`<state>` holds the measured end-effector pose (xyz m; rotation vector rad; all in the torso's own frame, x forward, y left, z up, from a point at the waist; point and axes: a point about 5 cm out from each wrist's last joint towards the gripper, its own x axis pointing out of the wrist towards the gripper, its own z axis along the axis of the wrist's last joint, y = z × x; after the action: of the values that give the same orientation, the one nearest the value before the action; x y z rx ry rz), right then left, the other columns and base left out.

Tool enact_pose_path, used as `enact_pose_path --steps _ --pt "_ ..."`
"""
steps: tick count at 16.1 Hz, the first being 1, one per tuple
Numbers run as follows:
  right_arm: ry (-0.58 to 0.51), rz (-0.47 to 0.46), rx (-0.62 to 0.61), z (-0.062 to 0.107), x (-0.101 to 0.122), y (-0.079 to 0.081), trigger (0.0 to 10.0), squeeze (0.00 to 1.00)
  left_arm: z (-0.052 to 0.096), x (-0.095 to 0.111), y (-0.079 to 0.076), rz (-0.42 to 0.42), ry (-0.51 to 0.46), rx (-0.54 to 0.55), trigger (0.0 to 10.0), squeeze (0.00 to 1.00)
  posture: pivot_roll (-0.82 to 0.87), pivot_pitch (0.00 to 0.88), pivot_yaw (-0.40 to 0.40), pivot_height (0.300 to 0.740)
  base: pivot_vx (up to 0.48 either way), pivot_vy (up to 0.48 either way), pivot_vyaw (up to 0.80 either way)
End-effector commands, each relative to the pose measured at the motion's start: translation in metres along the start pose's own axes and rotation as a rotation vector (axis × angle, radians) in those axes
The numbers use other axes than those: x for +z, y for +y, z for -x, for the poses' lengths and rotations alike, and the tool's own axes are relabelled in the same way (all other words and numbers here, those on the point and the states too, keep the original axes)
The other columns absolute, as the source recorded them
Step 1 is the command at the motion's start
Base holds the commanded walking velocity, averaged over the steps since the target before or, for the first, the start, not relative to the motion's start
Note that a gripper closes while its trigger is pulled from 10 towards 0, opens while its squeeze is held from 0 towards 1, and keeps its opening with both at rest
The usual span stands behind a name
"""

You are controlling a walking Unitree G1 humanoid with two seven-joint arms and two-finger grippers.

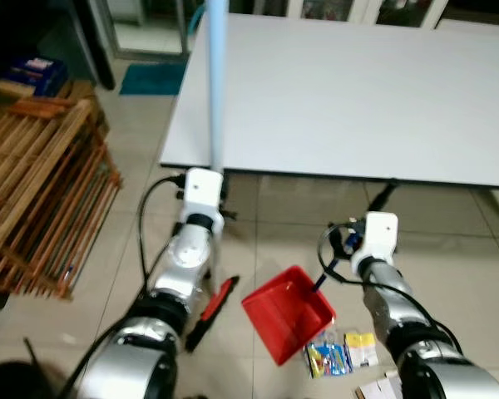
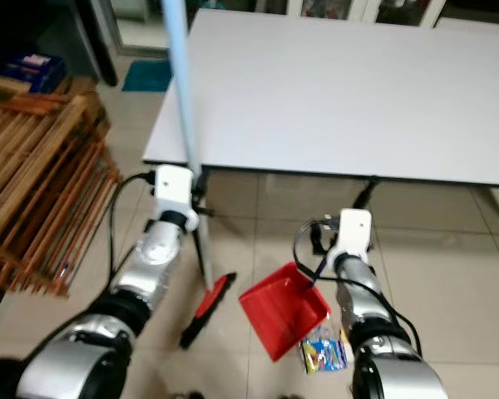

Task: Sweep floor

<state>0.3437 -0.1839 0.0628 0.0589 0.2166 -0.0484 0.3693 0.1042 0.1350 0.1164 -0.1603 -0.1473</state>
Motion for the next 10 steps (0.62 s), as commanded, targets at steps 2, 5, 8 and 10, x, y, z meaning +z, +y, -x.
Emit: enact_pose_path --steps 2,5,8,10 --pt "0.006 -0.014 -0.025 0.0021 -0.0033 -0.0074 10.0 0.0 -0.0041 0.0099 -0.0073 0.0 -0.04 -0.02 10.0 0.0 0.06 0.171 -0.025 0.74 0.311 0.0 0.0" --pt "0.007 -0.017 -0.024 0.002 -0.0036 -0.0058 10.0 0.0 -0.0047 0.011 -0.0064 -0.001 -0.044 -0.02 10.0 0.0 0.06 0.171 -0.022 0.74 0.321 0.0 0.0" --pt "0.008 -0.019 -0.024 0.0021 -0.004 -0.0057 10.0 0.0 -0.0051 0.0117 -0.0061 0.0 -0.046 -0.02 10.0 0.0 0.06 0.17 -0.022 0.74 0.324 0.0 0.0" --pt "0.007 -0.021 -0.023 0.0023 -0.0042 -0.0057 10.0 0.0 -0.005 0.0116 -0.0063 -0.001 -0.045 -0.021 10.0 0.0 0.05 0.171 -0.021 0.74 0.322 0.0 0.0"
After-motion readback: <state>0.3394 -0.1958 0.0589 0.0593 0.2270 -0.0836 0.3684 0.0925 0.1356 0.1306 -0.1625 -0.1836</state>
